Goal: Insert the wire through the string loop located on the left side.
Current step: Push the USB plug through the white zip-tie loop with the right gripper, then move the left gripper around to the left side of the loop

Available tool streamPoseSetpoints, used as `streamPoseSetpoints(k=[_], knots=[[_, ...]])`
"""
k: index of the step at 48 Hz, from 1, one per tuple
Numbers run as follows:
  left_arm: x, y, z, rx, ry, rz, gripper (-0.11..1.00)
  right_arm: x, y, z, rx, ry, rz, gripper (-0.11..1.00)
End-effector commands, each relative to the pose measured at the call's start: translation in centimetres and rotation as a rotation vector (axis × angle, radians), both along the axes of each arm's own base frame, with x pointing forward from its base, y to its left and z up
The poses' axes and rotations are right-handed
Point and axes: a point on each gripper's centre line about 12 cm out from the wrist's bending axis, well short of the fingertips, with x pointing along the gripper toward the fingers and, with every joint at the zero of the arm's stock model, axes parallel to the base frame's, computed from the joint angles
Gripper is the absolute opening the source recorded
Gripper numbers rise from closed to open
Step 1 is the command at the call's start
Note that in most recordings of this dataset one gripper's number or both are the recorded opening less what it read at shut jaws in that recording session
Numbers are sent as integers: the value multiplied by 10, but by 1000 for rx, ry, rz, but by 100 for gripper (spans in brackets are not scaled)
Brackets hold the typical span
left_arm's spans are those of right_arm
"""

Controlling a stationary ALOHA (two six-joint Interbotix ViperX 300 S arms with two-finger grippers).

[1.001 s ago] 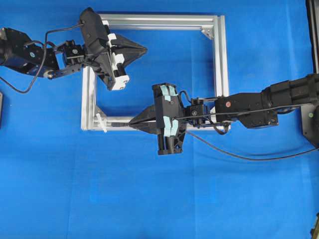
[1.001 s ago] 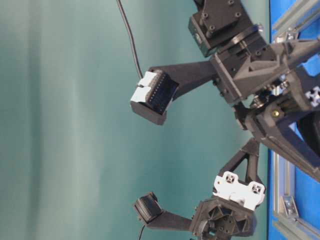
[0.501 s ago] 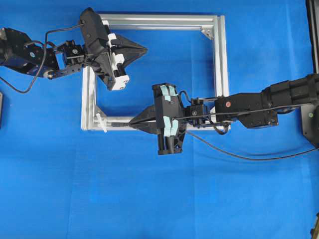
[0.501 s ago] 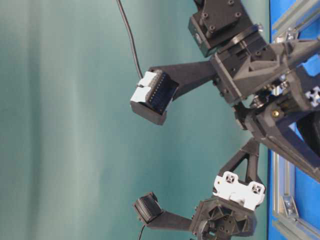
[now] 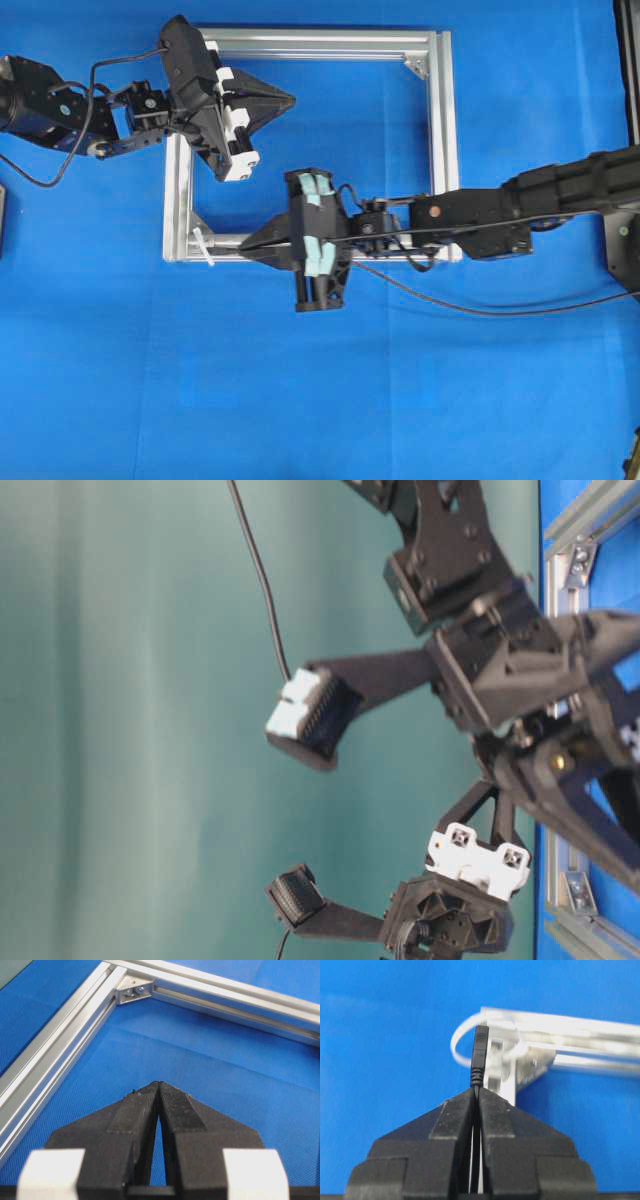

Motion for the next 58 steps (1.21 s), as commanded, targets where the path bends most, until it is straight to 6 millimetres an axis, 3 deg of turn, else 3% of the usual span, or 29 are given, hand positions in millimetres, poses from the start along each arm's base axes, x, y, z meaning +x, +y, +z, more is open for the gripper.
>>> streamPoseSetpoints(k=[1,16,46,58], knots=[[3,-1,15,13,-44,-6,0,12,-1,17,-4,-52,-1,0],[3,-2,16,13,-46,-8,0,31,-1,13,-5,-69,-2,0],[3,-4,15,13,-44,-13,0,32,-1,12,-5,-63,-2,0],[-21,-9,16,10,-27,-10,0,32,-1,11,-4,-62,-3,0]])
